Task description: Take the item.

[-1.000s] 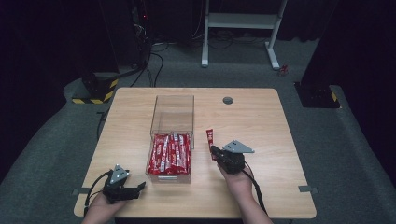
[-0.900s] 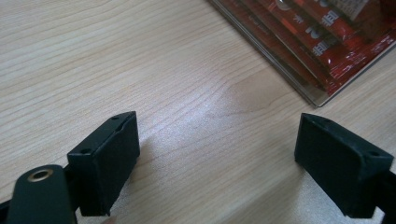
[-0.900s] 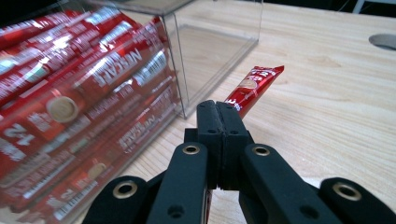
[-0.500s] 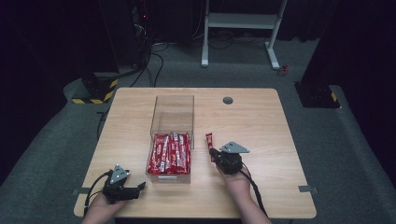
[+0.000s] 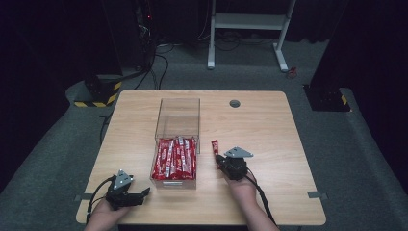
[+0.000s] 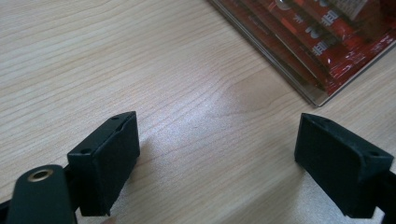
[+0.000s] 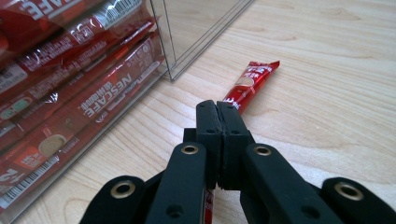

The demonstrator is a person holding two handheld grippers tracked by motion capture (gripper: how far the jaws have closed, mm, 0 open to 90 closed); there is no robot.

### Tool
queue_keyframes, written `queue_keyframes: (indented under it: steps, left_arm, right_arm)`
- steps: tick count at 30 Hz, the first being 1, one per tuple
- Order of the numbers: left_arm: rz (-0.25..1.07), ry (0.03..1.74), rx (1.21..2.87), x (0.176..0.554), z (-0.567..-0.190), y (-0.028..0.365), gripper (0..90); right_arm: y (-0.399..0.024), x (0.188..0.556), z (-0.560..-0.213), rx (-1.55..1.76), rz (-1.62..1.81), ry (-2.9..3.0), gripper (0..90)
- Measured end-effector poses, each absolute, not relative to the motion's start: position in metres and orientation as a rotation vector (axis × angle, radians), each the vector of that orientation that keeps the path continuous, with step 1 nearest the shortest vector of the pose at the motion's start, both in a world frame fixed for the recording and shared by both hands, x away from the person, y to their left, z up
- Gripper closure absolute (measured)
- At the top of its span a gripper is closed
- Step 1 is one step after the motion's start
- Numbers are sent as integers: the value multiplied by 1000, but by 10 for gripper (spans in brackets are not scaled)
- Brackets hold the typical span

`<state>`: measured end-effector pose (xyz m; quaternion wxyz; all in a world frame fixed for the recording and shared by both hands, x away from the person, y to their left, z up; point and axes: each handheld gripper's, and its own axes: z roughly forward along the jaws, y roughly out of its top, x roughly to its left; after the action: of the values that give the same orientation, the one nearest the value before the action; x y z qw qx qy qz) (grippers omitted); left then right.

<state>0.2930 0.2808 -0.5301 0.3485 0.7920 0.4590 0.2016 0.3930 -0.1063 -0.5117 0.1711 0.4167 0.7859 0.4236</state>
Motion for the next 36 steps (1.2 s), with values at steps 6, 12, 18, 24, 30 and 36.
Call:
queue_keyframes:
  steps: [6,12,18,24,30,36]
  left_arm:
    - [523,1190,2053,293,-530,281,143]
    - [523,1190,2053,293,-530,281,143]
    - [523,1190,2052,293,-530,281,143]
    - [523,1190,2053,293,-530,281,143]
    - [523,1190,2053,293,-530,281,143]
    - [522,1190,2053,293,-530,281,142]
  right_arm:
    - [-105,396,-515,1192,1197,2241,887]
    - [-104,397,-517,1200,1197,2253,876]
    - [-104,397,-517,1190,1202,2255,829]
    - [-104,394,-511,1170,1245,2235,782]
    - [-103,390,-503,1145,1276,2210,701]
    - [-103,385,-494,1110,1291,2184,625]
